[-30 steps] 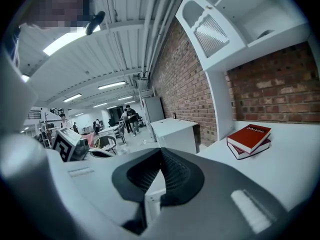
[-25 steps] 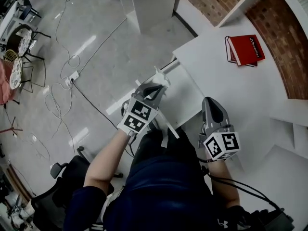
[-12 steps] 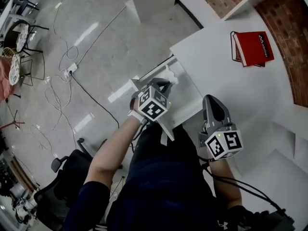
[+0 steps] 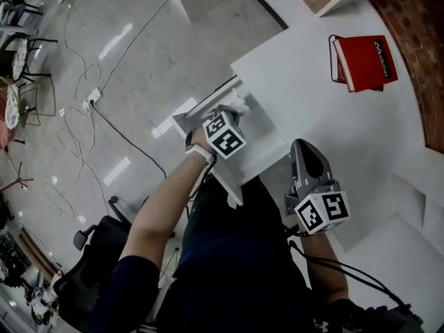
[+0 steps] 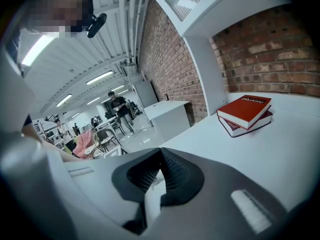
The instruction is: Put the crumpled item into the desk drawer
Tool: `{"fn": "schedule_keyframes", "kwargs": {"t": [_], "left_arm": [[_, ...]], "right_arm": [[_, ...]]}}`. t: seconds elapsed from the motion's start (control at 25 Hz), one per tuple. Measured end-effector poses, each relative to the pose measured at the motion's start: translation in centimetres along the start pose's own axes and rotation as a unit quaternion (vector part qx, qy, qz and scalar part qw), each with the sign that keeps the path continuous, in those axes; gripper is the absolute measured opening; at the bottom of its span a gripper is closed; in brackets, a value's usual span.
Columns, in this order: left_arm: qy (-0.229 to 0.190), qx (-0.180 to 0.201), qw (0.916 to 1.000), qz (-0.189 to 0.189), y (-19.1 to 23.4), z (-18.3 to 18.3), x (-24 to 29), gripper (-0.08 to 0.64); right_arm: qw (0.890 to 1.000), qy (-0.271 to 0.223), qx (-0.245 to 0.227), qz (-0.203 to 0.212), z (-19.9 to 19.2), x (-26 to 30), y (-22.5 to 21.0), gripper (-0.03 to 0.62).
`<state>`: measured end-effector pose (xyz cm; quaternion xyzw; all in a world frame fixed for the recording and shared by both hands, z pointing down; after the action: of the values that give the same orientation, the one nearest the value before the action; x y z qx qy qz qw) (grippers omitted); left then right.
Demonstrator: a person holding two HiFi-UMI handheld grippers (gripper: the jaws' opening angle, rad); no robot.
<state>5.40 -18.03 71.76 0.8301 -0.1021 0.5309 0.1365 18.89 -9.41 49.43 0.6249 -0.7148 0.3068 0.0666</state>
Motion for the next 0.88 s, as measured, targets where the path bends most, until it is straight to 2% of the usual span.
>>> {"fn": "schedule_keyframes", "kwargs": {"t": [0.36,0.88], "left_arm": [[0.082,0.020,0.9964,-0.004,1.0,-1.8,5.7,0.005],[0.173,0.035,0.9842,0.008,3.0,-4.1,10.6,0.005]], "right_arm": [[0.999,0.017,0.015,-0.024,-1.2,-0.5,-1.8,0.003],[0.996,0.017,0.046,-0.069,-2.0,-2.6,-4.1,0.003]]}}
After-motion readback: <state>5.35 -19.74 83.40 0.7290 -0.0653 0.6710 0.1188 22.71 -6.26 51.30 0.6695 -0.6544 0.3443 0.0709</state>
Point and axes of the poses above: the fingertips, and each gripper's own axes: x forward along the fingers, y to its left, z out of its top, the point moved 4 cm from there along -x, backward along the fingers, and after that the axes turned 1 degree about -z, right-handed, at the moved point
